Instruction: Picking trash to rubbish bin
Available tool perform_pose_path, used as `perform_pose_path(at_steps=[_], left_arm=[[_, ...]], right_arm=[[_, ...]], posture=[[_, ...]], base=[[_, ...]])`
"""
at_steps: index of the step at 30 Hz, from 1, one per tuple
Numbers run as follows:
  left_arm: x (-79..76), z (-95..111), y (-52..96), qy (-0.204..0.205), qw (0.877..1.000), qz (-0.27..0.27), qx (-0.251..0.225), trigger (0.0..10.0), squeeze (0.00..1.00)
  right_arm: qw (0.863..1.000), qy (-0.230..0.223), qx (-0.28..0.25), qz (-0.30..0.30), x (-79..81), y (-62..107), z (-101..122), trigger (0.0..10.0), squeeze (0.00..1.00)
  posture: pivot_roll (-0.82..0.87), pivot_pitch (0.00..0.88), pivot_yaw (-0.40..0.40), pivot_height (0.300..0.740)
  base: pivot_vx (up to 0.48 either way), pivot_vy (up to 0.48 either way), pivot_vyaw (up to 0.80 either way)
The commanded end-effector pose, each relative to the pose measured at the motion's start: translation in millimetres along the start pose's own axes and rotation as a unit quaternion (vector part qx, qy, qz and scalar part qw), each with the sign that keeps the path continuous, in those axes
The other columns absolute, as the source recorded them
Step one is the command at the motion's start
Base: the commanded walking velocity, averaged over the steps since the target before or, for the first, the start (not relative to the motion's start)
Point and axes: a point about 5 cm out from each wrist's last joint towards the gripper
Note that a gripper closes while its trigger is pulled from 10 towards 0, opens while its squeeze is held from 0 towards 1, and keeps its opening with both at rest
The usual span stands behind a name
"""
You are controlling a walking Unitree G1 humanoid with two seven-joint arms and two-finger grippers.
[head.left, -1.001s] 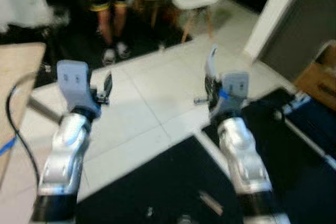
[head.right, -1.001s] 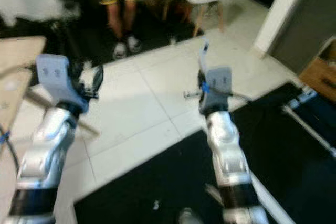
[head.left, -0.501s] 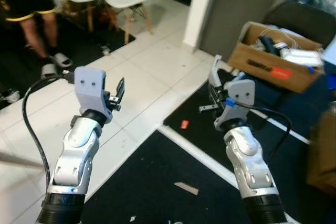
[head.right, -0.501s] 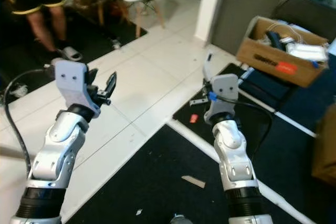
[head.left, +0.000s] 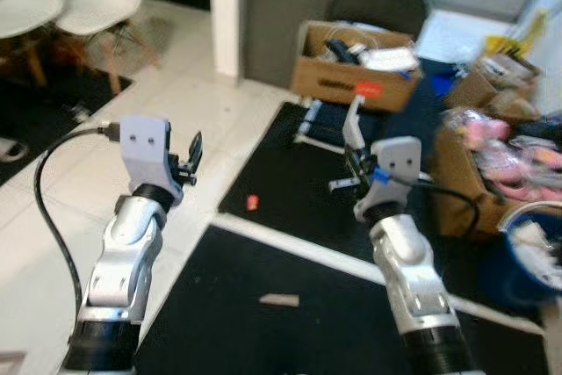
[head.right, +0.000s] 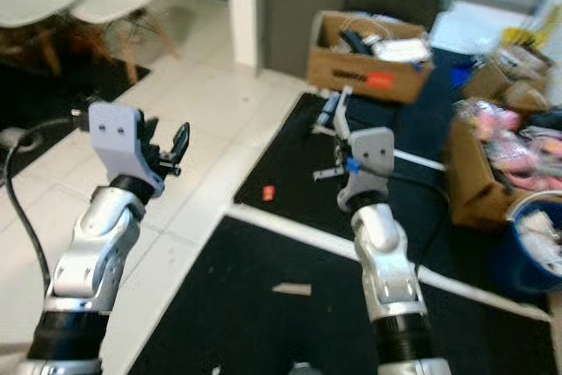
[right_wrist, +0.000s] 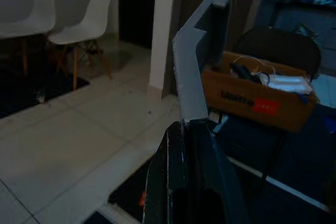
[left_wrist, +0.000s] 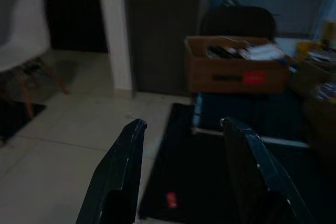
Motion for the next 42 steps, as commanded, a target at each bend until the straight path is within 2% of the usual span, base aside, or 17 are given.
perform_pose_path(at_steps=[1,5,8,13,15,16,18,19,21,29,42], left_arm=[[-5.7,-1,0.8,-0.016,1.000,-0.011,0.000,10.0,0.00],[-11.3,-10,1.3,-0.011,1.000,-0.016,0.012,10.0,0.00],[-8.8,-20,7.7,0.005,0.999,-0.004,0.034,10.0,0.00],[-8.4,-23,10.4,0.015,0.999,-0.002,0.041,10.0,0.00],[-16.8,-34,15.1,0.029,0.997,-0.007,0.065,10.0,0.00],[-20.8,-38,16.6,0.022,0.997,-0.012,0.076,10.0,0.00],[-22.9,-39,16.0,0.022,0.996,-0.018,0.079,10.0,0.00],[-23.8,-40,14.8,0.019,0.996,-0.018,0.080,10.0,0.00],[-22.9,-43,13.7,0.016,0.996,-0.016,0.084,10.0,0.00],[-22.8,-44,11.7,0.011,0.996,-0.024,0.088,10.0,0.00],[-32.2,-52,16.7,0.023,0.994,-0.014,0.104,10.0,0.00]], right_arm=[[1.000,-0.005,0.006,-0.004,-6.0,3.8,-2,10.0,0.00],[1.000,-0.005,0.008,-0.006,-9.6,8.0,-6,10.0,0.00],[1.000,-0.002,0.021,-0.014,-10.4,12.9,-13,10.0,0.00],[1.000,-0.005,0.025,-0.015,-11.5,15.3,-16,10.0,0.00],[0.995,-0.055,0.072,-0.028,-20.1,27.4,-34,10.0,0.00],[0.993,-0.071,0.087,-0.037,-23.3,32.7,-40,10.0,0.00],[0.992,-0.084,0.089,-0.042,-24.9,34.0,-40,10.0,0.00],[0.991,-0.087,0.088,-0.047,-27.3,34.2,-40,10.0,0.00],[0.991,-0.081,0.090,-0.054,-30.3,34.6,-42,10.0,0.00],[0.992,-0.079,0.075,-0.061,-35.5,35.3,-37,10.0,0.00],[0.993,-0.072,0.086,-0.028,-32.8,34.2,-37,10.0,0.00]], posture=[[0.00,0.132,-0.046,0.740],[0.00,0.107,-0.045,0.740],[-0.02,0.107,-0.040,0.740],[-0.02,0.104,-0.046,0.740],[-0.03,0.126,-0.056,0.740],[-0.03,0.110,-0.057,0.740],[-0.04,0.098,-0.053,0.740],[-0.05,0.121,-0.053,0.740],[-0.04,0.096,-0.046,0.740],[-0.06,0.092,0.002,0.740],[-0.09,0.085,-0.010,0.740]], base=[[0.000,0.000,-0.80],[0.000,0.000,-0.80],[0.000,0.000,-0.80],[0.000,0.000,-0.80],[0.000,0.000,-0.40],[0.000,0.000,0.00],[0.000,0.000,0.00],[0.000,0.000,0.00],[0.000,0.000,0.00],[0.000,0.000,0.00],[0.000,0.000,0.00]])
Point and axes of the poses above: a point about 5 cm out from each wrist's last joint towards the gripper, its own y axis pointing back from the gripper into the wrist, its own z axis along the axis of the wrist's last joint, x = y × z, and after that the axes turned 14 degrees about -y, right-handed
